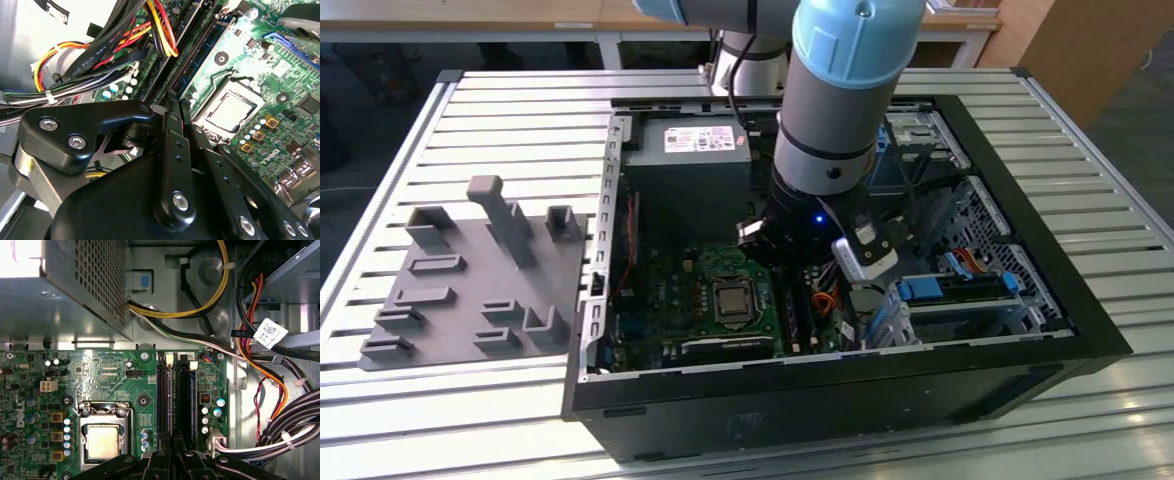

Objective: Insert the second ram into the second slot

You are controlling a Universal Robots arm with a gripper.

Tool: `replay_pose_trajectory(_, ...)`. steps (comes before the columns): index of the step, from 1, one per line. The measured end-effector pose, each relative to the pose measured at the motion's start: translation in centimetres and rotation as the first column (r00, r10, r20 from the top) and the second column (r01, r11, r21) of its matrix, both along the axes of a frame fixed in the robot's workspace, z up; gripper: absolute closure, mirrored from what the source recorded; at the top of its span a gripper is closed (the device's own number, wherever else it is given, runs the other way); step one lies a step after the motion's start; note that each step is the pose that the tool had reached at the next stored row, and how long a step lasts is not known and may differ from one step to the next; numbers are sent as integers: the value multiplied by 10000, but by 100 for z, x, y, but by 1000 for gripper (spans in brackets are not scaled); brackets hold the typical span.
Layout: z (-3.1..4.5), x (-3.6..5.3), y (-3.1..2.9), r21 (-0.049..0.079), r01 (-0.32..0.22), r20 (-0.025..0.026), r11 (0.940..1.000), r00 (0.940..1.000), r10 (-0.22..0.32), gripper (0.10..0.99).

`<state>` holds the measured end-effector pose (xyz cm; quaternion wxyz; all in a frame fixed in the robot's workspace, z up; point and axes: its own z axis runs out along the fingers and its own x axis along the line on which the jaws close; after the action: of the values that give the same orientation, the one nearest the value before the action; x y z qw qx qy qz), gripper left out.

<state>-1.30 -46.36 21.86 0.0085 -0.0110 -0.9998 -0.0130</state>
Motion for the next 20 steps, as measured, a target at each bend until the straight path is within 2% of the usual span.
replay_pose_trajectory(7, 39, 0, 0, -3, 0, -8, 10000, 10000, 0, 953)
replay_pose_trajectory(11, 41, 0, 0, -55, -1, -15, 10000, 10000, 1, 953)
replay_pose_trajectory(20, 16, 0, 0, -57, 0, -67, 10000, 10000, 0, 953)
